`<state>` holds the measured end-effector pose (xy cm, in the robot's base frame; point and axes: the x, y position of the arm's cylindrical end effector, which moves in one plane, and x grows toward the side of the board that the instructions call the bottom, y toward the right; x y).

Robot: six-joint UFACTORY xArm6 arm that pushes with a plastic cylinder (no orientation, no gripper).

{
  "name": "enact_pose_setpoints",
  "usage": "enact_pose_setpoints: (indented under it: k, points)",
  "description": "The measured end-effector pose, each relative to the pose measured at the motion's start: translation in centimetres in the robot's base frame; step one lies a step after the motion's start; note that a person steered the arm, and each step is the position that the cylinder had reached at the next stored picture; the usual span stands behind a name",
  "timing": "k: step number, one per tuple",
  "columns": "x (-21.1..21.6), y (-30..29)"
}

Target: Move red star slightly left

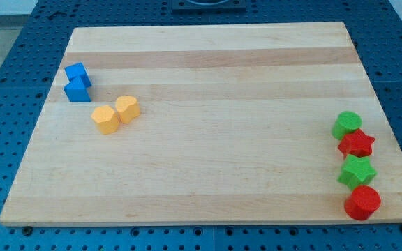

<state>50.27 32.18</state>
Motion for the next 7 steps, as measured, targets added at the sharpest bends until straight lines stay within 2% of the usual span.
enact_pose_setpoints:
  k: [1,3,7]
  points:
    - [0.1,-3.4]
    - [0.1,-3.5]
    - [1.1,-11.5]
